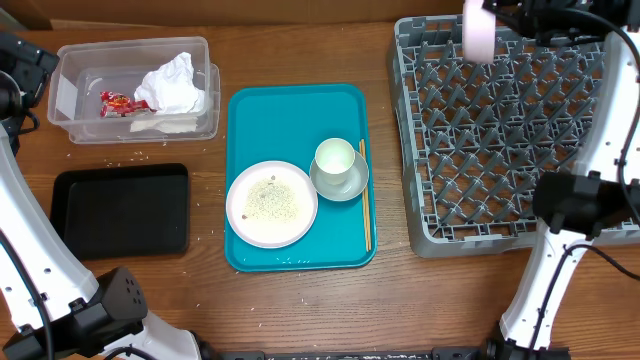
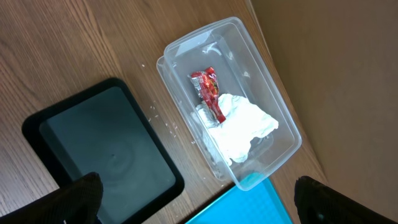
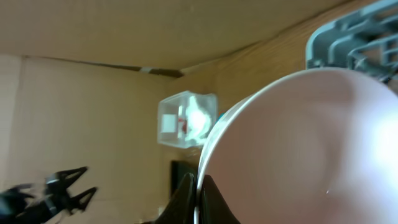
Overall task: Sort waste into correct bins and load items into the dishwasher
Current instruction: 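Carry the pink bowl right and set it upside down in the rack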
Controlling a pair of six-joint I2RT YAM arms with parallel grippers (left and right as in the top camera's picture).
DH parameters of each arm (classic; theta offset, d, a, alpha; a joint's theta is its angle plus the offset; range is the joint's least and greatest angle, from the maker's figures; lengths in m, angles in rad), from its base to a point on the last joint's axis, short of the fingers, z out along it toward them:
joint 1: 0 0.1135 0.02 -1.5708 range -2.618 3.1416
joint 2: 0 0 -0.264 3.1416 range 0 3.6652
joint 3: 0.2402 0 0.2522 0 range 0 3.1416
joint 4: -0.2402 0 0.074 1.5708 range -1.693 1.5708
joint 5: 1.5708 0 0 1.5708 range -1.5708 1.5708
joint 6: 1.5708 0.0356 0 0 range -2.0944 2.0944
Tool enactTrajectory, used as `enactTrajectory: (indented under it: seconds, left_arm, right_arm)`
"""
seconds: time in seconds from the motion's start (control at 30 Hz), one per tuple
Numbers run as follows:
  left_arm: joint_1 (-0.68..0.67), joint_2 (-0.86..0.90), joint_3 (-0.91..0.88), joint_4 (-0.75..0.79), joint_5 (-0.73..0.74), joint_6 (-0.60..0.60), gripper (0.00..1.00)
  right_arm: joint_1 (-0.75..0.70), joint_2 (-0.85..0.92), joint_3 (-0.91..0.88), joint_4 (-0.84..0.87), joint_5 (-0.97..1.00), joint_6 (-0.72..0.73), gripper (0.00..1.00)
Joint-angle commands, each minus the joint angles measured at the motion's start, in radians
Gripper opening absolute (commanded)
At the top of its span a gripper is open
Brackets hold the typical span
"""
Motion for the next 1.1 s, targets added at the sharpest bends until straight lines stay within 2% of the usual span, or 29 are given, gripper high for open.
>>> enactTrajectory:
  seconds: [0.0,0.13,0.73,0.97,1.07]
  left_arm:
    - [-0.001,0.006,0.001,0.001,-0.012,0.015,1.00]
    - [-0.001,0.006,0.001,0.001,-0.012,0.015,1.00]
    - [-0.001,0.006,0.001,0.001,-0.012,0.015,1.00]
    - [-0.001,0.006,0.001,0.001,-0.012,0.015,1.00]
    - [-0.001,0.006,0.001,0.001,-0.012,0.015,1.00]
  right_arm:
    - [-0.001,0.104,0.005,0.004,-0.159,0.018,0.04]
    - [0.000,0.154,0.005,0.006,-0.214,0.018,0.04]
    - [0.002,0.271,0.005,0.006,-0.201,0.060,0.04]
    - [0.006,0.280,0.005,-0.045,-0.065,0.060,0.04]
    - [0.004,0.282,0.005,-0.093,0.066,0.060,0.04]
